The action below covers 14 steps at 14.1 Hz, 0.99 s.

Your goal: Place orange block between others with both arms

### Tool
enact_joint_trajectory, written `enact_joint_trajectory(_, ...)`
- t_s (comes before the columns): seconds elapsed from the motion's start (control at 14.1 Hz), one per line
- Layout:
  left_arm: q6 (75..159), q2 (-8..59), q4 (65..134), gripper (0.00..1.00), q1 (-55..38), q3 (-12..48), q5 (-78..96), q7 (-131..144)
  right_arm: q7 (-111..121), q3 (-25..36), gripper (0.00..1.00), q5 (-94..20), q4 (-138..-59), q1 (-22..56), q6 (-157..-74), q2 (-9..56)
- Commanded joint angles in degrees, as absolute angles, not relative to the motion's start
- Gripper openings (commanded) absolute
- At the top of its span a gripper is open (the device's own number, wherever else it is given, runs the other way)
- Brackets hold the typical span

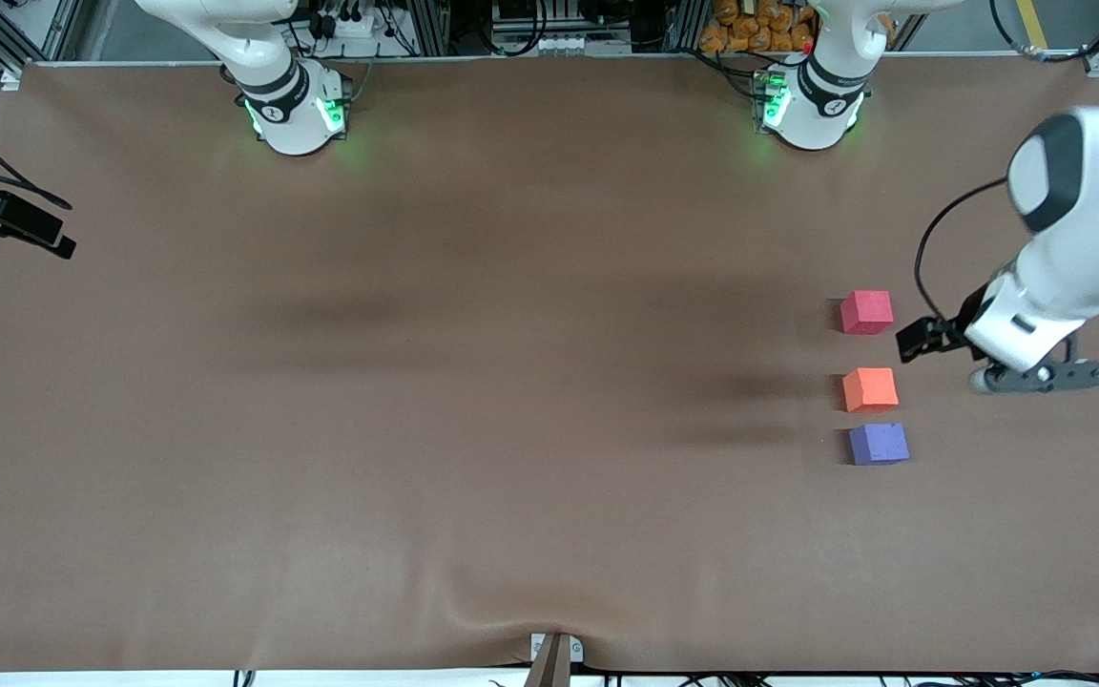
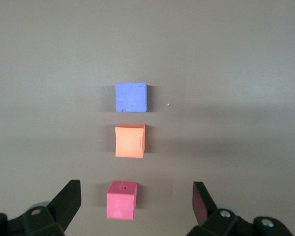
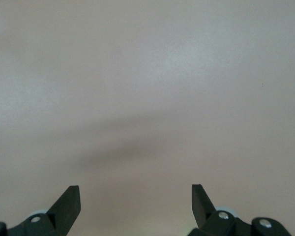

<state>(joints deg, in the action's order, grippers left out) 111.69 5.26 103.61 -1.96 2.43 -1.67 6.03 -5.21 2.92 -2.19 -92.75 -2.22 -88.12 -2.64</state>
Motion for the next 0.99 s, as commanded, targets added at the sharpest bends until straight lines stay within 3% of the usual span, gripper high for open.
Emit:
enact_joint_trajectory(0.0,105.7,-2.7,102.8,1.00,-1.8,3.7,-1.3,6.7,-5.6,2.9,1.00,-2.4,-92.8,-2.0,-88.2,-2.8)
enact_joint_trajectory(0.21,100.6,-6.6,102.7,1.00,-1.3,5.8,-1.2,9.1,-5.6,2.9,1.00,-2.4,-92.8,-2.0,-88.2,-2.8)
enact_joint_trajectory(0.71,99.3,-8.3,102.5,1.00,-1.3,7.3,-1.2,10.8,-5.6,2.9,1.00,-2.5,-92.8,-2.0,-88.2,-2.8)
enact_joint_trajectory(0.92,96.4,-7.5,99.0,1.00,-1.1,6.9,-1.2,10.3,-5.6,2.9,1.00,-2.4,-92.8,-1.8,-88.2,-2.8)
